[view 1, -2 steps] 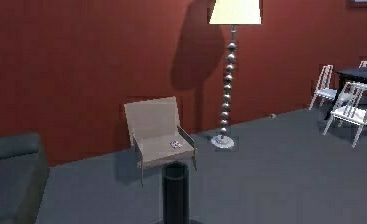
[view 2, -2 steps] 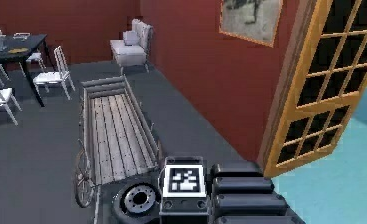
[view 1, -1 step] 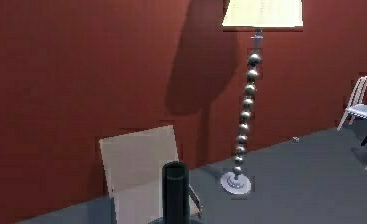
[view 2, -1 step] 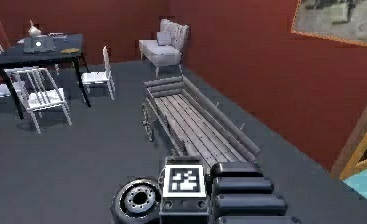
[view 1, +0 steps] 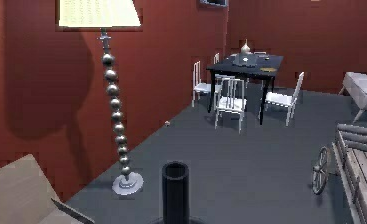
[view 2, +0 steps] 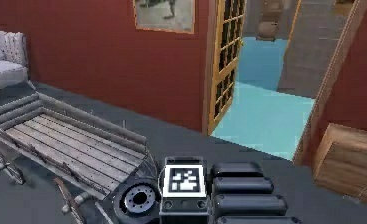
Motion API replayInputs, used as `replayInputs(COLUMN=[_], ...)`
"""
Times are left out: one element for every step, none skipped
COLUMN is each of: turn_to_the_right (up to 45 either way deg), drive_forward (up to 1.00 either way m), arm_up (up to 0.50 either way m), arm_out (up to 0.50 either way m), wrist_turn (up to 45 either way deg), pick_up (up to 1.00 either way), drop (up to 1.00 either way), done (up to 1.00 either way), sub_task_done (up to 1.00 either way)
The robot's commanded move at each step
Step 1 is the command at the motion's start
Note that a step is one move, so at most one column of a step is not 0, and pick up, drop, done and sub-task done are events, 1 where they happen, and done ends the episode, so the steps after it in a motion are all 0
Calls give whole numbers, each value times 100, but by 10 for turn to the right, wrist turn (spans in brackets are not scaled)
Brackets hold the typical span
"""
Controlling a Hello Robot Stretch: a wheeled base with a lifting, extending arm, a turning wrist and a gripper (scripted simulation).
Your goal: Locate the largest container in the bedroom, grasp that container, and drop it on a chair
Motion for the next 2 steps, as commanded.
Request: replayInputs(turn_to_the_right=[30, 0], drive_forward=[0, 100], arm_up=[0, 0], arm_out=[0, 0], wrist_turn=[0, 0], pick_up=[0, 0], drop=[0, 0], done=[0, 0], sub_task_done=[0, 0])
